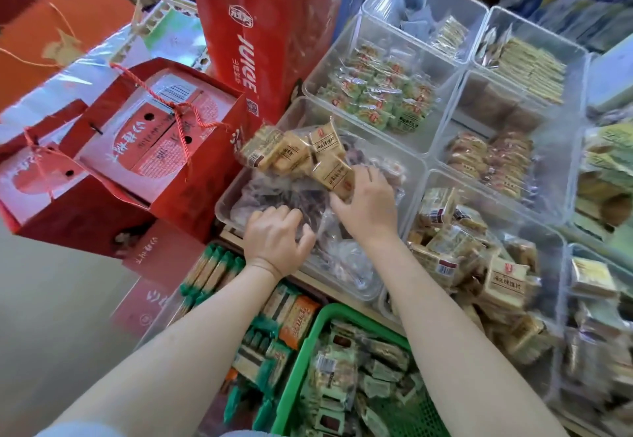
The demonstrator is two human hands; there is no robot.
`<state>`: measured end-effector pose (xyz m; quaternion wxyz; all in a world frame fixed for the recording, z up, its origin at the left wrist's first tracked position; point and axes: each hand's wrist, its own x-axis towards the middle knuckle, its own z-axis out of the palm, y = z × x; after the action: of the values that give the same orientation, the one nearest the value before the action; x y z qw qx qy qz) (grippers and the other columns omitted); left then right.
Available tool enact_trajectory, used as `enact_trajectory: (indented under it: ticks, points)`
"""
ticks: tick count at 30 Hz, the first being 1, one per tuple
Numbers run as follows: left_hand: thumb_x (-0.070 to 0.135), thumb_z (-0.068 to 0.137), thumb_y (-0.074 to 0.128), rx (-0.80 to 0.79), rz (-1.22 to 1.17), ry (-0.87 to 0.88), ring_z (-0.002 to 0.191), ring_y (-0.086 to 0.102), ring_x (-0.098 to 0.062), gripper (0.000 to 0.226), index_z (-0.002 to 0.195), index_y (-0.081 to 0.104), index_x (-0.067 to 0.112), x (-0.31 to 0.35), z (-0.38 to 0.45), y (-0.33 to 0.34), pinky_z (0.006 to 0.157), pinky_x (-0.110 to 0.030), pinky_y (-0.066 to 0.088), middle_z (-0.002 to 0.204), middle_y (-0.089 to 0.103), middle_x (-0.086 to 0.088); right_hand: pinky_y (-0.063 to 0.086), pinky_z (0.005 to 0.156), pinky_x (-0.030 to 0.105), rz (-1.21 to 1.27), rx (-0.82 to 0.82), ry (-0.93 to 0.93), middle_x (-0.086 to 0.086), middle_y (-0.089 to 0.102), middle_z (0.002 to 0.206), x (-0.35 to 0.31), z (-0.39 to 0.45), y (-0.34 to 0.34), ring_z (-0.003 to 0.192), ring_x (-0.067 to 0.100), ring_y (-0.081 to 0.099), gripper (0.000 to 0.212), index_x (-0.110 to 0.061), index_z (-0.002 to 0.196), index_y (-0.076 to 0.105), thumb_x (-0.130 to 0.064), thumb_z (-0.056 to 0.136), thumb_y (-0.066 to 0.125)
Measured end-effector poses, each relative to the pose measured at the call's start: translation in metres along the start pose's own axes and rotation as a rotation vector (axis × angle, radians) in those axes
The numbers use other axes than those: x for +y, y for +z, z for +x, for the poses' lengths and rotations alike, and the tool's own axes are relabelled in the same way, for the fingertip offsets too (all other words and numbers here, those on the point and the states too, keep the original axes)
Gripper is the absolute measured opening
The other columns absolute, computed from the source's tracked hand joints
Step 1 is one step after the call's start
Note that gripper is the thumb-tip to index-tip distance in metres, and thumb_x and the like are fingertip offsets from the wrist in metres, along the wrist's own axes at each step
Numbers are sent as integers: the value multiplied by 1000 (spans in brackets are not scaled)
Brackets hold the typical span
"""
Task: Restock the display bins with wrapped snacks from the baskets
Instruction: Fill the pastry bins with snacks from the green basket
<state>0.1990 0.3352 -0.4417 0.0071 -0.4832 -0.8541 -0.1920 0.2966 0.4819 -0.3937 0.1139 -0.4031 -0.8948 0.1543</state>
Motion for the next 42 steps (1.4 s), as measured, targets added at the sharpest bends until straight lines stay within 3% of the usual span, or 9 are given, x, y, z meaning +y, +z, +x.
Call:
enact_trajectory:
  ticks: [5,12,16,20,26,31,35,38,42]
  points:
    - [38,84,39,-45,18,-14,59,54,-28,37,65,59,14,3,0,-3,63,-34,39,63,57,-3,46,89,46,-175,324,291,10,67,106,41,-19,-53,98,31,63,50,-15,132,47,-43,93,59]
    - [39,85,36,-82,53,-34,60,56,-28,40,64,60,14,4,0,-2,66,-35,40,64,60,-4,15,121,59,-399,71,743,27,21,161,80,-33,-68,151,41,15,60,-1,152,29,-26,99,44]
    - [38,85,37,-47,49,-14,58,55,-28,39,62,58,15,4,0,-2,64,-35,40,62,59,-3,-3,124,51,-361,66,467,22,10,166,60,-27,-52,155,36,2,65,-2,155,25,-14,94,45]
    - [38,84,40,-13,38,5,57,54,-27,36,62,58,16,2,-1,0,62,-34,37,62,58,-1,13,125,50,-146,-78,116,17,33,159,11,-3,-27,149,33,24,56,-12,148,40,-23,95,54]
    - [37,84,47,18,-2,27,57,54,-27,32,63,59,17,-2,1,6,62,-34,34,62,57,0,25,121,53,-134,-292,-41,18,12,166,-24,63,8,152,37,16,78,-38,158,20,-18,94,59]
    - [36,83,49,59,-40,29,56,51,-26,28,62,56,17,-3,2,8,62,-34,32,60,54,-1,30,116,53,-245,-347,-26,17,20,164,-23,78,24,148,36,26,73,-45,153,29,-28,93,67]
    - [36,82,48,46,-40,25,56,52,-26,29,62,56,17,-1,1,6,62,-34,32,60,54,-1,39,104,47,-94,-149,5,16,51,140,-20,69,16,131,36,45,46,-33,141,55,-21,96,58]
    - [35,83,46,22,-42,12,55,51,-26,31,61,56,17,-1,3,3,61,-33,31,59,54,-1,47,93,43,91,6,105,10,68,114,-12,55,2,112,32,55,27,-15,112,71,-9,94,52]
    - [37,85,39,-88,-1,-20,59,55,-26,37,61,60,17,1,-2,-2,64,-34,33,62,59,-1,49,90,41,170,-115,240,10,66,115,0,30,-11,106,29,58,26,-15,118,66,-14,95,53]
